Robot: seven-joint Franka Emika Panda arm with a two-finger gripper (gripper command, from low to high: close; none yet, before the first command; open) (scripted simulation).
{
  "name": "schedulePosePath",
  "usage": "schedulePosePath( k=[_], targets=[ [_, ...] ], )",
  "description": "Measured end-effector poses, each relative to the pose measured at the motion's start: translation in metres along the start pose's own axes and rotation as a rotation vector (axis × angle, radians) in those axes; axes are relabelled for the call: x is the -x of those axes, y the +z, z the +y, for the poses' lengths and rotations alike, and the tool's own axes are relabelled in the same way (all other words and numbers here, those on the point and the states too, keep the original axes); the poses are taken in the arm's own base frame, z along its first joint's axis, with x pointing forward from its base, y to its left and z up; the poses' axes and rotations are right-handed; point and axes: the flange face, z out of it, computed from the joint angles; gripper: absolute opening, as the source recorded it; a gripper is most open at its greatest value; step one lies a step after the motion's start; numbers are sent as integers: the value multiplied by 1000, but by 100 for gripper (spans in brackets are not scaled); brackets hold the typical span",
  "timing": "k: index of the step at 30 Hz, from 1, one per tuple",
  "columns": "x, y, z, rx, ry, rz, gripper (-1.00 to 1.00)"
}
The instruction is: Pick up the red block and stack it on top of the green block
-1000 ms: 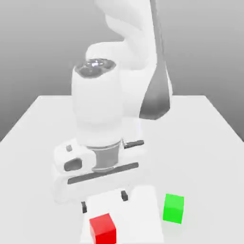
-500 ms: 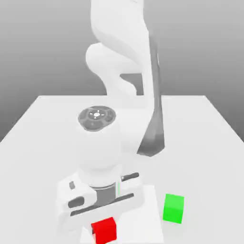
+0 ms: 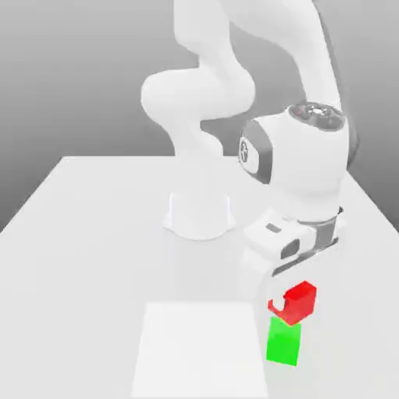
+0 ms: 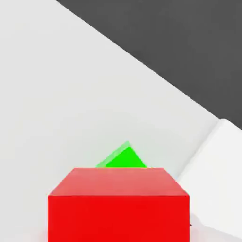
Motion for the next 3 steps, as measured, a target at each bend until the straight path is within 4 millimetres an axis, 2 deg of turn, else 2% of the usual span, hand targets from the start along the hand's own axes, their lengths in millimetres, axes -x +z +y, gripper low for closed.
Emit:
schedulePosePath(
  k=[3],
  targets=[
    [0,0,0,0,0,0,100]
  ],
)
